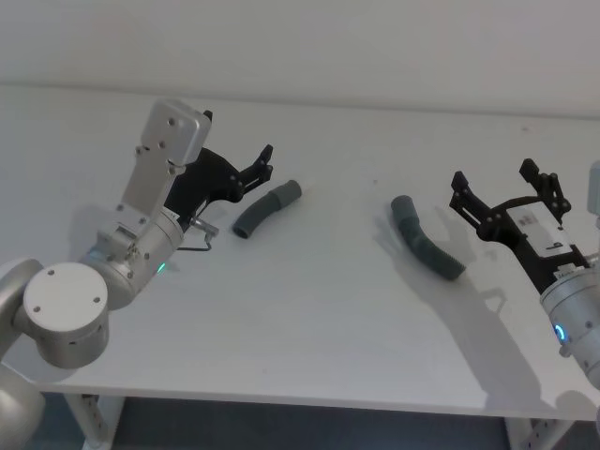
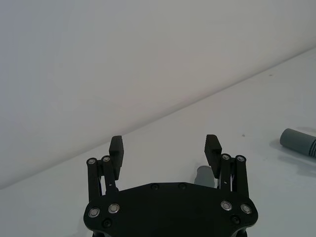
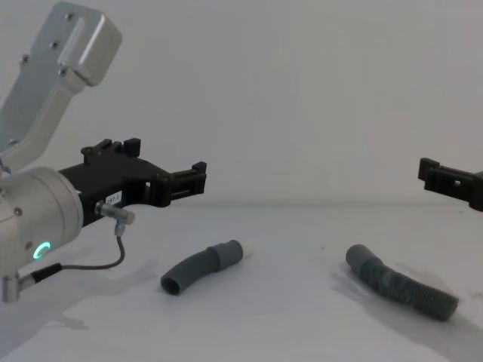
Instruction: Use both hands to pick up one end of the pipe from the table, align the ends, and insert them.
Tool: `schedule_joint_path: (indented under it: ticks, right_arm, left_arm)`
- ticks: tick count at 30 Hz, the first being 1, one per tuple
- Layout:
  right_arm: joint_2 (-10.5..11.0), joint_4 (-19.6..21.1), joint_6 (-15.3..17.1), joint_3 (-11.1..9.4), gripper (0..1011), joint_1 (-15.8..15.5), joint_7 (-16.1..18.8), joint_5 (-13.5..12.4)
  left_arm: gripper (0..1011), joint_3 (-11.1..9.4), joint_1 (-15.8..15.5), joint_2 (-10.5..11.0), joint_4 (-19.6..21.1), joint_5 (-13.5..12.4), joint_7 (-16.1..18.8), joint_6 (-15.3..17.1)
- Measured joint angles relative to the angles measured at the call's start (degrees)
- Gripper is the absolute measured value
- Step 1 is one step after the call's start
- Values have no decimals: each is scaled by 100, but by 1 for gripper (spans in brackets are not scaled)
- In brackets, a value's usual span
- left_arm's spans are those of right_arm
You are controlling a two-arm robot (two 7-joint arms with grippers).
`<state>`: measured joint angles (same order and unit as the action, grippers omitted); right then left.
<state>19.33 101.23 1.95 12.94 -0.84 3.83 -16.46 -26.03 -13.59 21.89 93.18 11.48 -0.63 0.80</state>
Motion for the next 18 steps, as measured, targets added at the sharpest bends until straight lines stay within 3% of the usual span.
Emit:
schedule_joint_path:
  ticks: [10,18]
  right_arm:
    - [11,0,14,-1,1001,9,27,4]
    - [157,1,166,29,1001,116,231,39]
  left_arm:
    - [1000,8,-16,-2,-4,15,-48,37]
    - [1000,42,-86,0,-5,209,-263,382]
